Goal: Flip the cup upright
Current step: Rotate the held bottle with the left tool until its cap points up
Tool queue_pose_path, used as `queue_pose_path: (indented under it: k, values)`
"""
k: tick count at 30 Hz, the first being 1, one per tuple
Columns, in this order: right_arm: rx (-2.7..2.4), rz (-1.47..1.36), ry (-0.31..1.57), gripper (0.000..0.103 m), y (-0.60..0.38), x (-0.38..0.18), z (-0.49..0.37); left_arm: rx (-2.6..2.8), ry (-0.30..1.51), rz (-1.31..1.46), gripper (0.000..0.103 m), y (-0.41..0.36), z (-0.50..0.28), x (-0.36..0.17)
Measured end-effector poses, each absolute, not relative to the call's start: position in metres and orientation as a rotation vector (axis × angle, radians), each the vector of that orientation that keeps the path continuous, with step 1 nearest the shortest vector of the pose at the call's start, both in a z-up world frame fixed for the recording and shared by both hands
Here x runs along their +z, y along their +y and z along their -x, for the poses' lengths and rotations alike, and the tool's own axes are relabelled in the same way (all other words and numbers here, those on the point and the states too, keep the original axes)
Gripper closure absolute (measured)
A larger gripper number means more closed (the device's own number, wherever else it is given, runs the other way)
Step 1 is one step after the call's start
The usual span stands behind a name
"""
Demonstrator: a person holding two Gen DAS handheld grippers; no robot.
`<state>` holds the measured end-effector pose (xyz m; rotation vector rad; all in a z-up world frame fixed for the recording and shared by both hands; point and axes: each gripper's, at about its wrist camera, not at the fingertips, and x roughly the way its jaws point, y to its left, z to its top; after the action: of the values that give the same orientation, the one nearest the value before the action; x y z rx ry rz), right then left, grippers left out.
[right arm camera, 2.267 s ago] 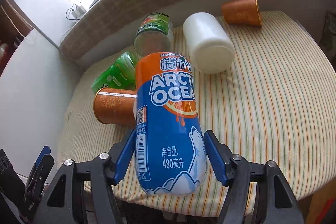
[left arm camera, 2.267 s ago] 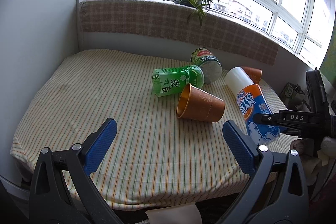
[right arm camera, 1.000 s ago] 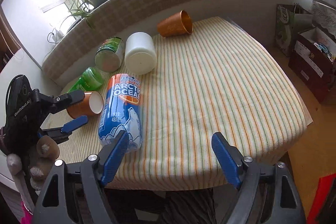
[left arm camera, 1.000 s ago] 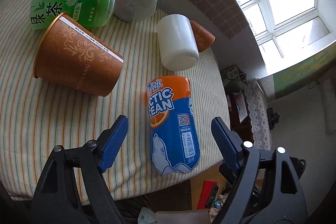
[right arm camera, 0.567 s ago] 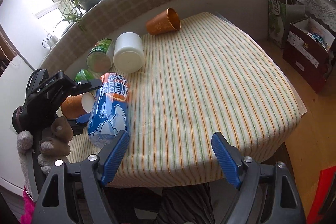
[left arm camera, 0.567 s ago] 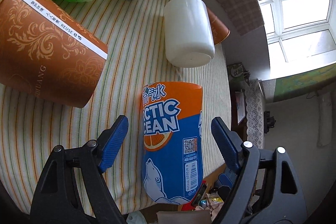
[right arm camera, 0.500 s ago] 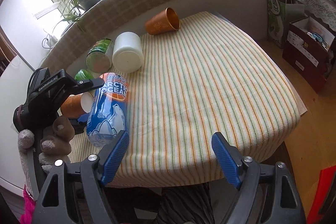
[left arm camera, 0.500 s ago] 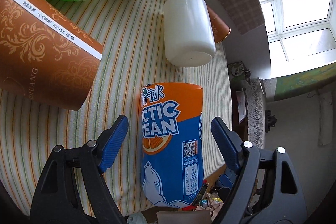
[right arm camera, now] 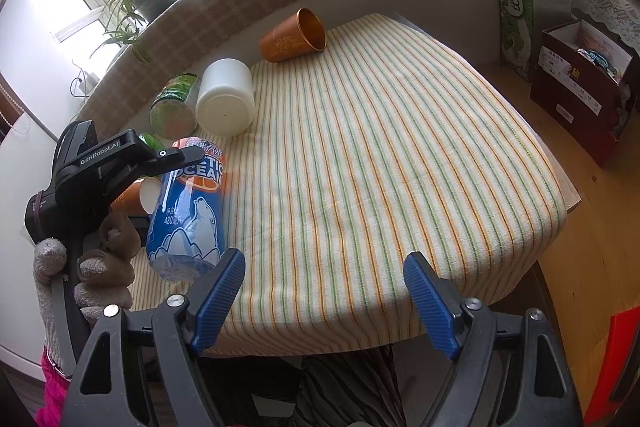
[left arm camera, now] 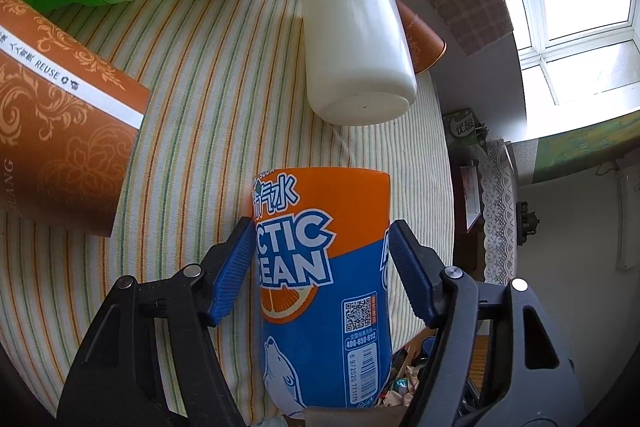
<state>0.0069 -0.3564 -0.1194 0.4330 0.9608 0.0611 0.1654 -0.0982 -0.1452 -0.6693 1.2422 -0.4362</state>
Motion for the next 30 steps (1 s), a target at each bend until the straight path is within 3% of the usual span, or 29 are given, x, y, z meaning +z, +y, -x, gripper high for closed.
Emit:
queue_pose_path:
  k: [2,30]
  values:
    - [0.059,-0.432,0.961,0.019,-0.356,-0.119,-0.007,-0.437,1.239,0.650,0.039,-0.102,-0.165,-0.144]
    - [0.058,-0.431,0.961,0.019,-0.354,-0.119,-0.005,-0.382,0.877,0.214,0.040,-0.122,-0.125,-0.072]
